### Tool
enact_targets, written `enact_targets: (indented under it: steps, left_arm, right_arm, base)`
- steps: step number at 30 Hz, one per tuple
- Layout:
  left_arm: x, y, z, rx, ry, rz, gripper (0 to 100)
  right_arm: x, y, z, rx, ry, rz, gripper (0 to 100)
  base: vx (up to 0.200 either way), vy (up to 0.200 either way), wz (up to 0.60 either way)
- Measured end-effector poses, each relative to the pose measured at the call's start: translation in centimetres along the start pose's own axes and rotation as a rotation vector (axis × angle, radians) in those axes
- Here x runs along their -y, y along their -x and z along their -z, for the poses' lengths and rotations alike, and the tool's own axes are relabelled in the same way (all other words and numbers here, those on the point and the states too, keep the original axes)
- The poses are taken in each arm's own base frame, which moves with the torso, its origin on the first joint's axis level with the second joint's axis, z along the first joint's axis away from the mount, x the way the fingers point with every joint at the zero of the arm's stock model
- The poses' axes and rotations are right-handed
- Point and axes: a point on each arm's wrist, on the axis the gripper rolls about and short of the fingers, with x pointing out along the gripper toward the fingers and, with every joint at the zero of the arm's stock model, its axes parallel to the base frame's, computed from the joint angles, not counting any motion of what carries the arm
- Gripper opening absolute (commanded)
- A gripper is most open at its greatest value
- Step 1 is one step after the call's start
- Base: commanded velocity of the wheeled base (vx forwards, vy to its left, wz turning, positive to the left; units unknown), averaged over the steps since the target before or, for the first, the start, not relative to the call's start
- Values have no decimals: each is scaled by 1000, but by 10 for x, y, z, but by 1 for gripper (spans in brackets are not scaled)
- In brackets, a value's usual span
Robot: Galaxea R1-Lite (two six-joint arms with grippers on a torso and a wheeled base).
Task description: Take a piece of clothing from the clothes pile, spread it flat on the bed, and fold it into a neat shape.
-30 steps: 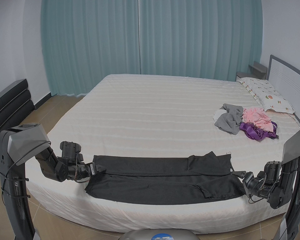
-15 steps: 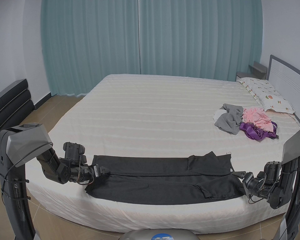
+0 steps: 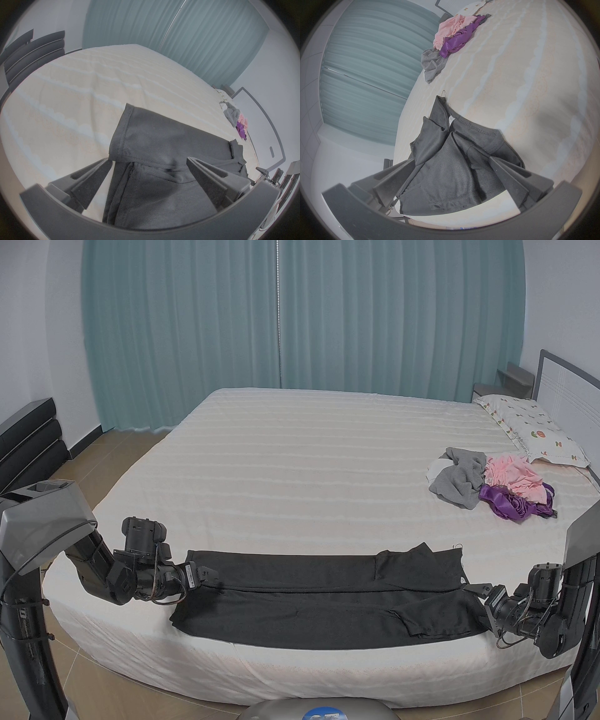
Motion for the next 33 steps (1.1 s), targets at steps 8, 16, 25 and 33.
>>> enact_targets:
  steps: [8,16,25,33]
  left_arm:
    - [1,1,-2,13,1,5,100]
    - [-5,-15,3,-12,7,-1,100]
    - [-7,-20,5,-25,10,-4,0]
    - [-7,-18,6,-25,11,-6,0]
  right_arm:
    - [0,0,0,-1,-1,1,100]
    - [0,0,1,-3,-1,1,100]
    - [1,1,2,-23,-4,-6,100]
    - [1,2,2,-24,-7,-4,100]
  base:
    - [0,0,0]
    - [0,0,0]
    - [0,0,0]
    - [0,0,0]
